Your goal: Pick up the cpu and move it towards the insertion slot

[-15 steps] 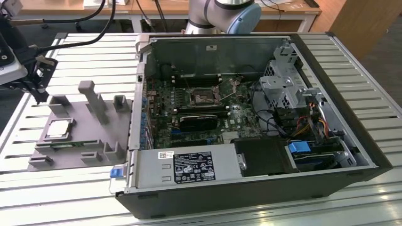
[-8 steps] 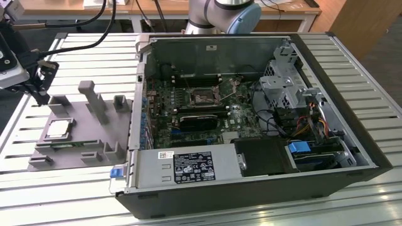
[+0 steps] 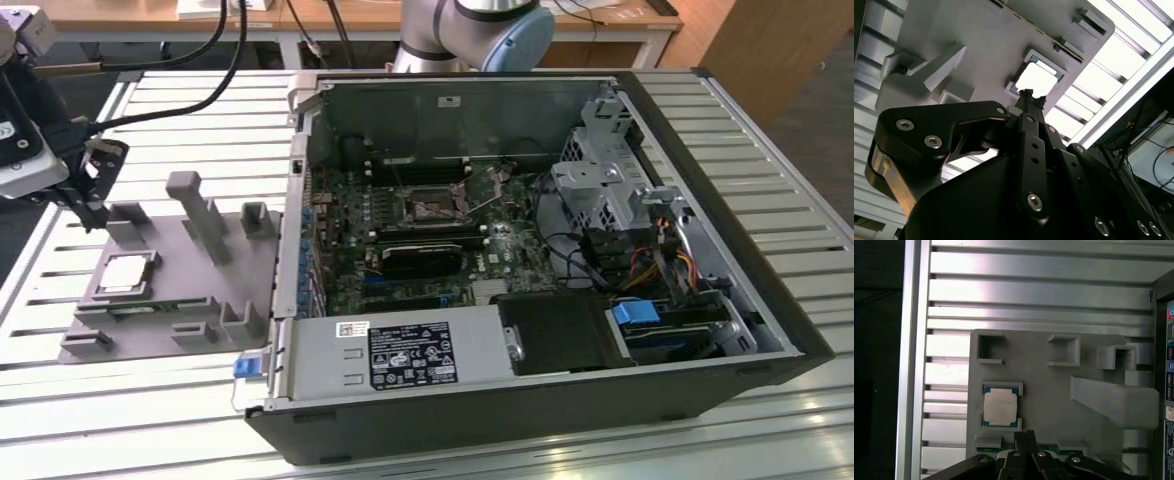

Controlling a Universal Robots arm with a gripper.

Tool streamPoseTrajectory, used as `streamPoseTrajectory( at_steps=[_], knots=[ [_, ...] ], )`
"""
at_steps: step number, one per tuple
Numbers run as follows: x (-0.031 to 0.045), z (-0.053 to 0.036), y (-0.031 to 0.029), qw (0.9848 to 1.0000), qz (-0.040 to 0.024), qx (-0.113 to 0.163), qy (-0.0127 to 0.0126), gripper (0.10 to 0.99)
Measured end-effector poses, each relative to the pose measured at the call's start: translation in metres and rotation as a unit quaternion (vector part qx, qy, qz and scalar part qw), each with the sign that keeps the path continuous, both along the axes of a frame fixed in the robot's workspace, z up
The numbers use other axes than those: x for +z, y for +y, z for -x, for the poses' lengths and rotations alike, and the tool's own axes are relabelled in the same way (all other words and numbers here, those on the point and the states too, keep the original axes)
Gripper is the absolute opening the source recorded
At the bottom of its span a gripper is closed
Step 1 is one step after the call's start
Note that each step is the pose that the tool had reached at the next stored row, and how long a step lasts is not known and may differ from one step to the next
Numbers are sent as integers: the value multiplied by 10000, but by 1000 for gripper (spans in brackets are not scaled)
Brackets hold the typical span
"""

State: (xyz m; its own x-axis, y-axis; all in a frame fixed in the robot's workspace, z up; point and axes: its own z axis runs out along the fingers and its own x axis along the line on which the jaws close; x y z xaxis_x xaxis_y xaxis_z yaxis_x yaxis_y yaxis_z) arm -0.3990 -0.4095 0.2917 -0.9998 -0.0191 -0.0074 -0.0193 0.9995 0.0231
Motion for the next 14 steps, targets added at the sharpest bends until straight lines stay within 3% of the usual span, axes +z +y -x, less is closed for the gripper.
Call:
streamPoseTrajectory(
  at_steps=[8,14],
  knots=[
    [-131,30,0,10000,0,0,-11,102],
    [-240,71,0,10000,0,0,-34,102]
  ],
)
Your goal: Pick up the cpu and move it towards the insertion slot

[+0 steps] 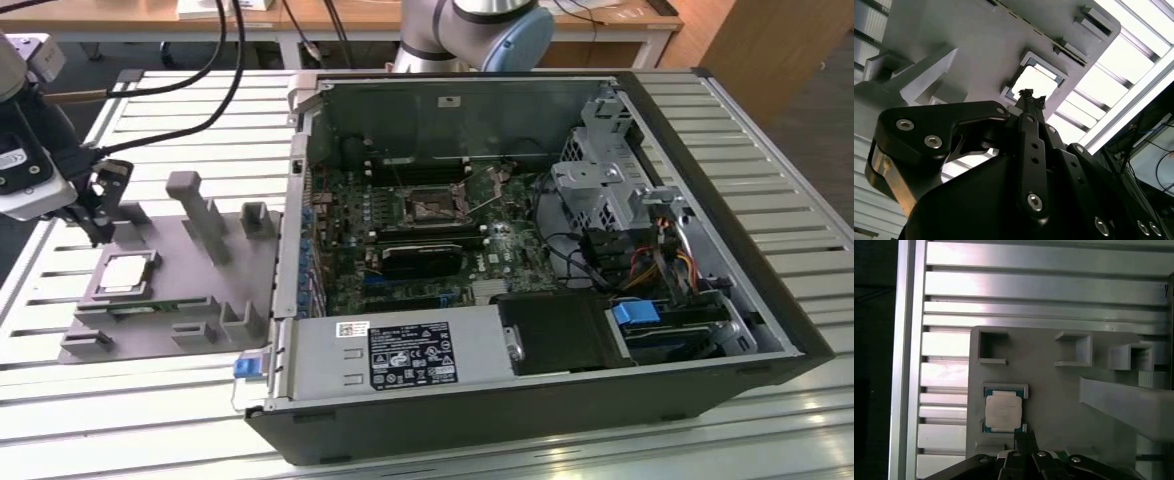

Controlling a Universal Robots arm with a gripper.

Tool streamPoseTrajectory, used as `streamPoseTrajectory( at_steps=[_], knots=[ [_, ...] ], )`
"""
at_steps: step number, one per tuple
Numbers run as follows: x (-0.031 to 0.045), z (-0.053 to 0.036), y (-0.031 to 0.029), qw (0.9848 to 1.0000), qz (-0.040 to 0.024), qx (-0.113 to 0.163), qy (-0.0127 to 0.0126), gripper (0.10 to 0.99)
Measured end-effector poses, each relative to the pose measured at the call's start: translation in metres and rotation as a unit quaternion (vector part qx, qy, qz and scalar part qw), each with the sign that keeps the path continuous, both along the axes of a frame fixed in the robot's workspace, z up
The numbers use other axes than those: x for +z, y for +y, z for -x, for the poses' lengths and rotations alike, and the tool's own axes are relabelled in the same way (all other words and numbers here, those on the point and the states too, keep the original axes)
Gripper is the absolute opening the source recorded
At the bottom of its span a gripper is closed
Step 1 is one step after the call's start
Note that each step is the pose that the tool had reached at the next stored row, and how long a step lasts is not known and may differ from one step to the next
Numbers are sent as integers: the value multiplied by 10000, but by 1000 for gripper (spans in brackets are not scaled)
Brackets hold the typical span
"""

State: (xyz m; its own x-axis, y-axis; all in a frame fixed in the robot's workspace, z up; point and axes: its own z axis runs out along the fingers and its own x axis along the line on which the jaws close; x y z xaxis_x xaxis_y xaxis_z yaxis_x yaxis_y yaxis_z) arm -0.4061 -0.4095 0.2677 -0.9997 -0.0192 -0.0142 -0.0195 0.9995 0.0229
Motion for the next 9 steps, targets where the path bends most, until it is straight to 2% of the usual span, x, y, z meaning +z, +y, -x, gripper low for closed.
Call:
streamPoseTrajectory(
  at_steps=[9],
  knots=[
    [-163,53,0,10000,0,-1,-56,102]
  ],
)
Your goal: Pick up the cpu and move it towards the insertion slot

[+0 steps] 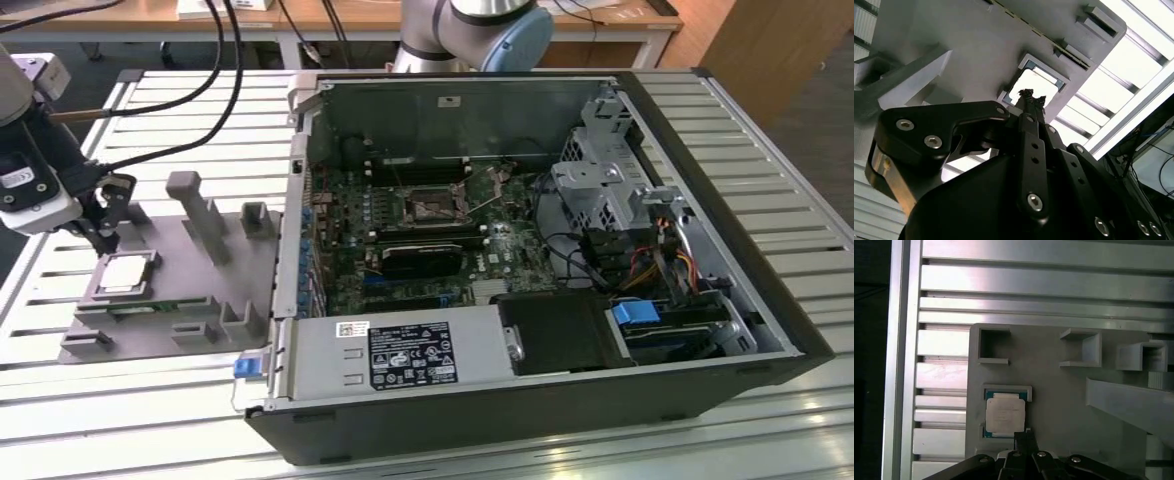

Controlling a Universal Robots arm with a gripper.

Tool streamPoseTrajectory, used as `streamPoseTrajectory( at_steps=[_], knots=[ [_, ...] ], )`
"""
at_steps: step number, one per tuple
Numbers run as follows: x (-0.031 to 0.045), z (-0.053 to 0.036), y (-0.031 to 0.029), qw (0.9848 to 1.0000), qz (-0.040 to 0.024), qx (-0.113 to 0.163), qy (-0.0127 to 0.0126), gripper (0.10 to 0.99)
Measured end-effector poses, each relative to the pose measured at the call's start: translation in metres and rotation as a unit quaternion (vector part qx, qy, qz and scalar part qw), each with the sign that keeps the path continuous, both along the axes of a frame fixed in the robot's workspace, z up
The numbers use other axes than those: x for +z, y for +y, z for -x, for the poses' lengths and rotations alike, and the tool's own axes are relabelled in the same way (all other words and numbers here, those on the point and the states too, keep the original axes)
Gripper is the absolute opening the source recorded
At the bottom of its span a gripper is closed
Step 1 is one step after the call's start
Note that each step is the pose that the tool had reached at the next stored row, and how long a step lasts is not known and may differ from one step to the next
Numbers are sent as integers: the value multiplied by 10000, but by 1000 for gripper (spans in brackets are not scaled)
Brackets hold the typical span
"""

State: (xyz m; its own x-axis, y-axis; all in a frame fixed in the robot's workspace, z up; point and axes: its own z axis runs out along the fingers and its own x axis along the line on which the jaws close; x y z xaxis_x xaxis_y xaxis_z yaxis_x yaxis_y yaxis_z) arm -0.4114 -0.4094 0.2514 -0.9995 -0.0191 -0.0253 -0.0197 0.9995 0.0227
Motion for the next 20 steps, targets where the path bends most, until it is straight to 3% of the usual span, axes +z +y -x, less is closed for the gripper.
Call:
streamPoseTrajectory(
  at_steps=[12,20],
  knots=[
    [-207,66,0,10000,0,0,-57,102],
    [-327,107,0,10000,0,0,-81,102]
  ],
)
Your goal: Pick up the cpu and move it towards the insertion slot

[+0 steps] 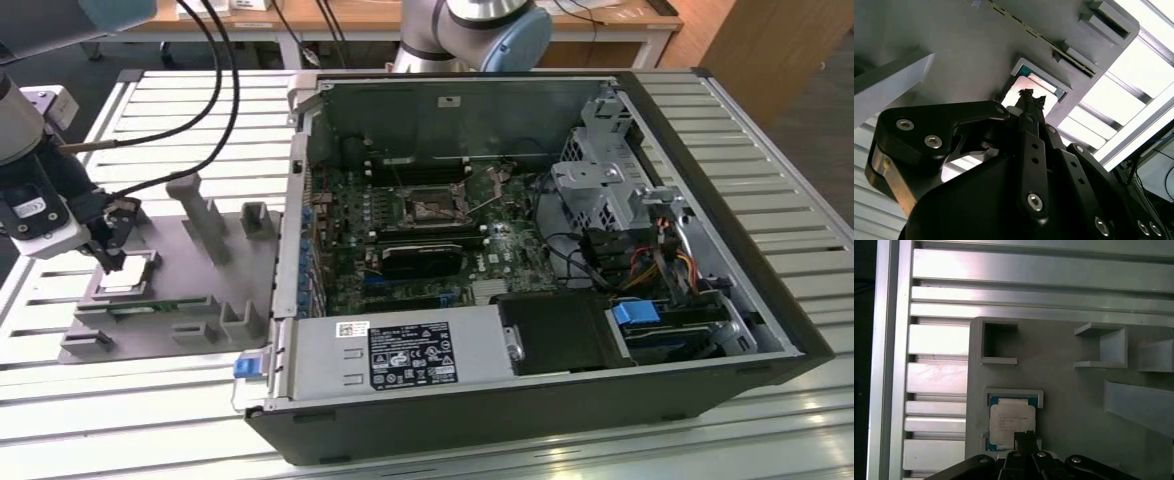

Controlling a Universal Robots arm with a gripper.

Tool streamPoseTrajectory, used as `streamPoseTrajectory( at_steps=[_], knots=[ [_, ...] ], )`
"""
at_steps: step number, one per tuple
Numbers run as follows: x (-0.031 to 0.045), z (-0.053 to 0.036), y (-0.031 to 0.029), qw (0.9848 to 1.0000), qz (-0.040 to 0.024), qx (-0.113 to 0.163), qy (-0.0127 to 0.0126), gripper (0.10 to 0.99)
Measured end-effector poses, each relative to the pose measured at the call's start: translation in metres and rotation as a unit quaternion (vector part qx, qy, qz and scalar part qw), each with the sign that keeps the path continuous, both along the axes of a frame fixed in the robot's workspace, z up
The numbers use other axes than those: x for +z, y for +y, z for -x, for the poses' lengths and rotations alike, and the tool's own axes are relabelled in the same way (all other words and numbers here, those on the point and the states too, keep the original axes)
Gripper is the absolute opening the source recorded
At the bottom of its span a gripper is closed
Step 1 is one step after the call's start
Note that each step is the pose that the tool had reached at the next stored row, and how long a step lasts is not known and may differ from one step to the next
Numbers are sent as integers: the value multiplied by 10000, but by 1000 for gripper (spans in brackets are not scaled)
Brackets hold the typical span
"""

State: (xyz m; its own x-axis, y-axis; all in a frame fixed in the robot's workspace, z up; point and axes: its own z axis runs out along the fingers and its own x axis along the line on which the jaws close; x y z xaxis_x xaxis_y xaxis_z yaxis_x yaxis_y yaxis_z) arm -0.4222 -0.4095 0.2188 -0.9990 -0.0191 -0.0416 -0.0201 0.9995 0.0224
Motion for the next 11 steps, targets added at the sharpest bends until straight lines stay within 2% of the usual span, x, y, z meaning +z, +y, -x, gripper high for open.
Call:
streamPoseTrajectory(
  at_steps=[8,11],
  knots=[
    [-129,34,0,10000,0,0,-25,102],
    [-156,47,4,10000,0,0,-31,102]
  ],
)
